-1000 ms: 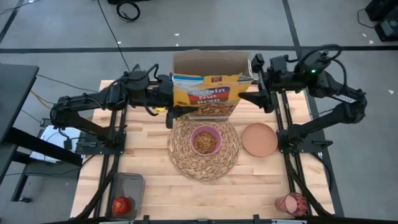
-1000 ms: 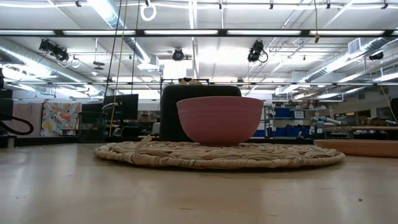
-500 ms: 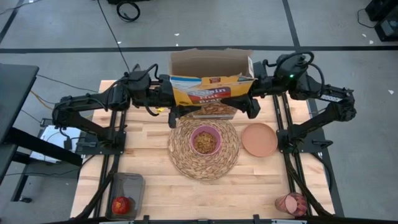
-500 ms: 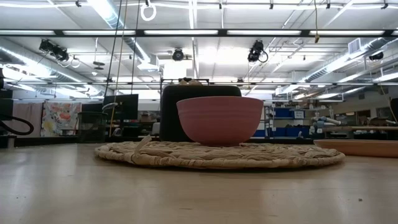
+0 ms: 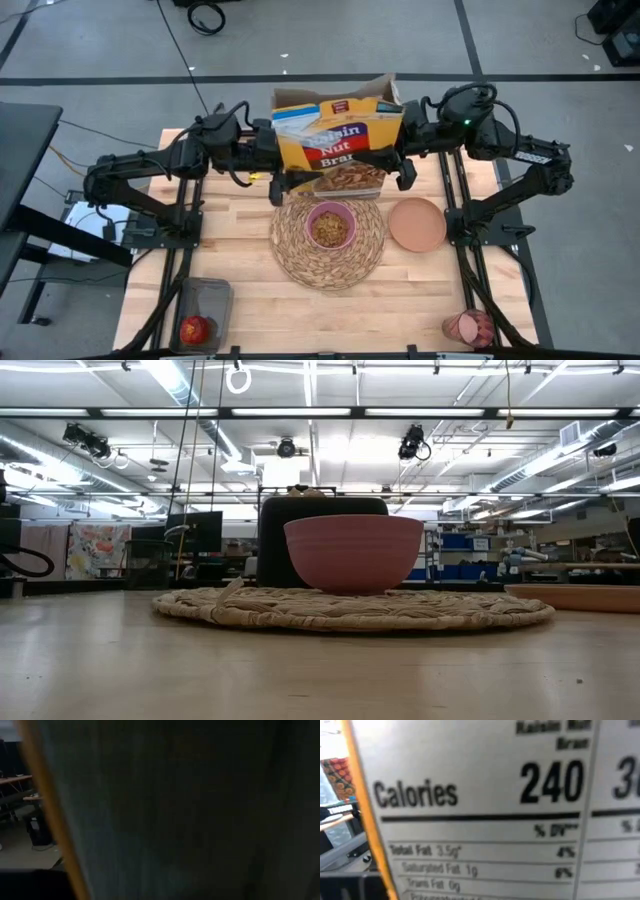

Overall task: Arrange a breakfast setting
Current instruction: Pour the cereal from the box into the pink bowl

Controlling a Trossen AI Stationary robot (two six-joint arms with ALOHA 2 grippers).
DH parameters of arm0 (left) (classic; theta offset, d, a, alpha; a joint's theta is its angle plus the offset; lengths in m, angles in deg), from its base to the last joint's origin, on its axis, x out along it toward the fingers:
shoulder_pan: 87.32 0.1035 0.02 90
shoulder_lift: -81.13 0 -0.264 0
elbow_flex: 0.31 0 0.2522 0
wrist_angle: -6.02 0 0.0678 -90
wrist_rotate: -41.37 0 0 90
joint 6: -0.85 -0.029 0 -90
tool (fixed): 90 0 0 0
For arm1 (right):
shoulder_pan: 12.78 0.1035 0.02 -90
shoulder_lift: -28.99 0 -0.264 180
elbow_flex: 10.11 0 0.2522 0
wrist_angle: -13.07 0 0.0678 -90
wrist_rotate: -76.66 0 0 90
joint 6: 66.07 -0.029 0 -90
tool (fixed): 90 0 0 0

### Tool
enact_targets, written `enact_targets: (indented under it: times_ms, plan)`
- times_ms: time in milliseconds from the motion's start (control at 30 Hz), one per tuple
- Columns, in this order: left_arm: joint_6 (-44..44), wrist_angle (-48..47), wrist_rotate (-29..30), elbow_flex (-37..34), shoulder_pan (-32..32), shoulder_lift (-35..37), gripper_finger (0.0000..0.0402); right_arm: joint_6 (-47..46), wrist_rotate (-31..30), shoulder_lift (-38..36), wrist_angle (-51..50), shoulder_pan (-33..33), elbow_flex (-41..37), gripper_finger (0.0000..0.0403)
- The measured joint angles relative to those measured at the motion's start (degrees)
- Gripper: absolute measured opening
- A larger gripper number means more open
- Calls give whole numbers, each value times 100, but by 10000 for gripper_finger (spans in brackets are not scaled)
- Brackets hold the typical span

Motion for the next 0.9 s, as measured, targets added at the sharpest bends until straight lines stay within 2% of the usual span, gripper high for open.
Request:
enact_targets:
  times_ms: [133, 233, 400, 533, 700, 900]
  plan:
    - [11, 64, 33, 0, 12, 0, 307, -8, -49, 17, -102, -3, 4, 187]
    - [16, 33, 54, 0, 11, 0, 280, -9, -38, 72, -196, -3, 4, 188]
    - [5, 71, 56, -2, 19, 0, 209, 62, -13, 72, -170, -3, 9, 187]
    - [-2, 123, 78, -3, 37, 0, 204, 153, -77, 64, -161, -3, 15, 193]
    - [-124, 155, 198, -13, 37, -6, 204, 131, -165, 42, -302, -3, 24, 233]
    - [-239, 224, 364, -14, 38, 69, 206, 145, -207, -11, -803, -3, 24, 314]
